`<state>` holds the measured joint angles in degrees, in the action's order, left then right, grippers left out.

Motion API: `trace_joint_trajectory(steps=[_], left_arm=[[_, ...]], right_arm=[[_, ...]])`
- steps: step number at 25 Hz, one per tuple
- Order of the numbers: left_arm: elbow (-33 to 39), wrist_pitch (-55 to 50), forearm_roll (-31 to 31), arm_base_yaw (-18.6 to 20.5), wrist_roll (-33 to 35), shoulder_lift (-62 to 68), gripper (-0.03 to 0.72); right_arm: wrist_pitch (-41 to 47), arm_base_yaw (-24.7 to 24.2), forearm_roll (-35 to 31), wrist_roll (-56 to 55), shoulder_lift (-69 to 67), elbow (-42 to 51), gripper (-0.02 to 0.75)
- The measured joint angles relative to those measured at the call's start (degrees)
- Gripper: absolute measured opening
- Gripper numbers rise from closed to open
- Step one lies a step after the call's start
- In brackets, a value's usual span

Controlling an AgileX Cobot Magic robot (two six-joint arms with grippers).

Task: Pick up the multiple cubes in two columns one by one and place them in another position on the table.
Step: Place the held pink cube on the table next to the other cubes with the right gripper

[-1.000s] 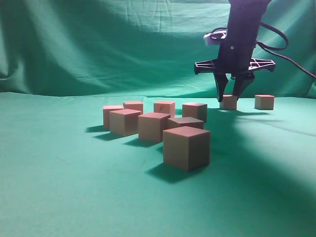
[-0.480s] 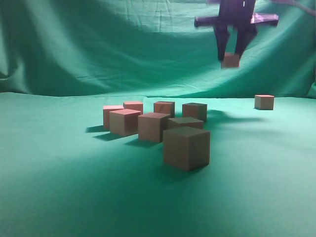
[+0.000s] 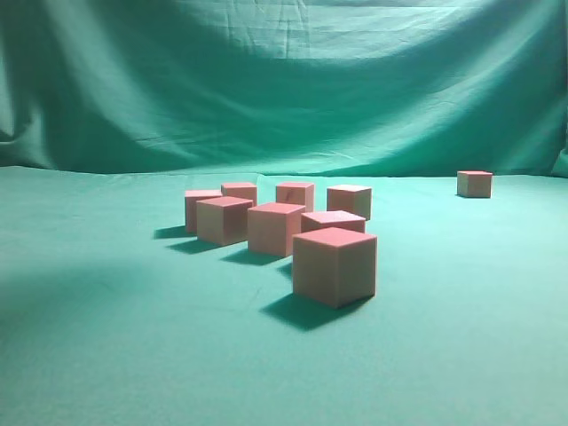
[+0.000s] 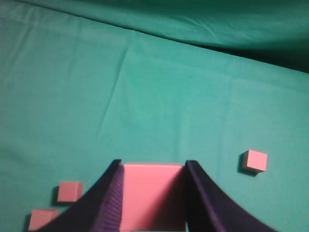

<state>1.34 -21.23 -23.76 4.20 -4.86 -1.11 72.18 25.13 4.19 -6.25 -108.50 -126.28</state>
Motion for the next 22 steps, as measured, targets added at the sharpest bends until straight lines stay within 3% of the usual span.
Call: trace_joint_trajectory(steps=[11, 22], left_arm=[[0.00, 0.00, 0.00, 0.00, 0.00, 0.00, 0.000], [0.00, 0.00, 0.00, 0.00, 0.00, 0.00, 0.000]], right_arm=[[-1.07, 11.84, -0.93, 2.52, 17.69, 28.57, 0.266], [-18.12, 22.21, -12.52, 18.10, 22.84, 56.86, 0.266]])
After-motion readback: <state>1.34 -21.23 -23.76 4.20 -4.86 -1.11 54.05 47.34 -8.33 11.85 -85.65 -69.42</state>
